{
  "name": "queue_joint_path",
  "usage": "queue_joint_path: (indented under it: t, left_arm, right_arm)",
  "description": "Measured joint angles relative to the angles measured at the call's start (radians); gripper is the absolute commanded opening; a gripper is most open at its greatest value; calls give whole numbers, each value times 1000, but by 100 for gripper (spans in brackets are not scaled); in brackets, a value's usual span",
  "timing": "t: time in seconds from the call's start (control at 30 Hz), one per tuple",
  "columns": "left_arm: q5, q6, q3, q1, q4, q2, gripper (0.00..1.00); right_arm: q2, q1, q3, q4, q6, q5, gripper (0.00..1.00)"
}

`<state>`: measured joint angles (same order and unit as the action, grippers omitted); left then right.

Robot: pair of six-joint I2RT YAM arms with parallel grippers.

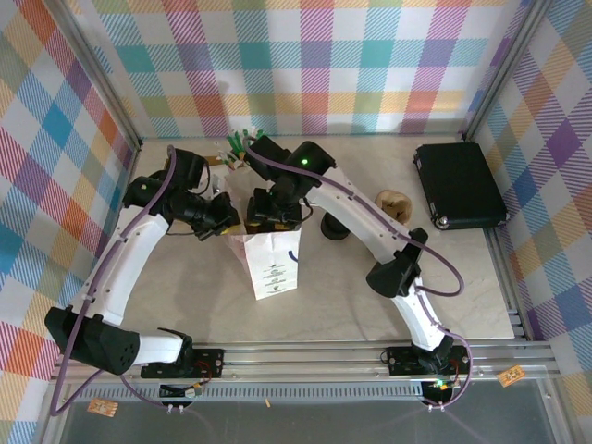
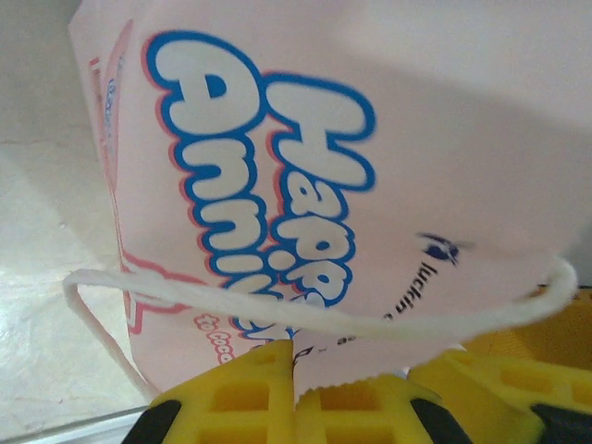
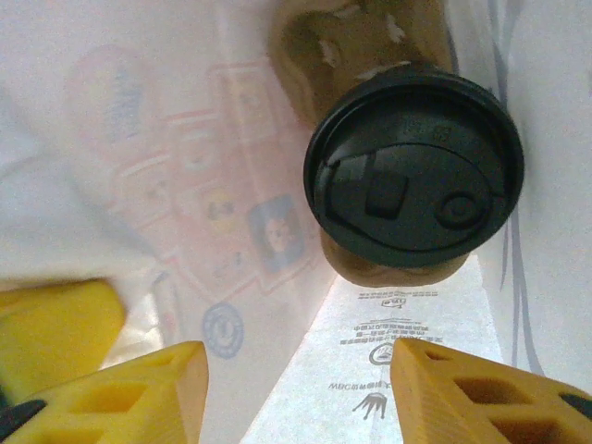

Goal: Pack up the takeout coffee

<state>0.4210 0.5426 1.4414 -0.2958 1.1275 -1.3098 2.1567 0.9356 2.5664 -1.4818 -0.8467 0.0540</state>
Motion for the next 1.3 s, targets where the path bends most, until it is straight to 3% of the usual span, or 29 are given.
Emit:
queue_joint_path:
  t: [0.37, 0.97, 1.3]
  left_arm:
    - [34, -62, 22, -17, -5, 4, 0]
    - [32, -65, 26, -40, -4, -21, 0]
    - [16, -66, 49, -42, -4, -21, 46]
  right_arm:
    - [-114, -3, 11, 39, 76, -11, 29]
    - [-33, -20, 60, -5, 108, -16, 26]
    - [-33, -20, 67, -5, 108, -40, 26]
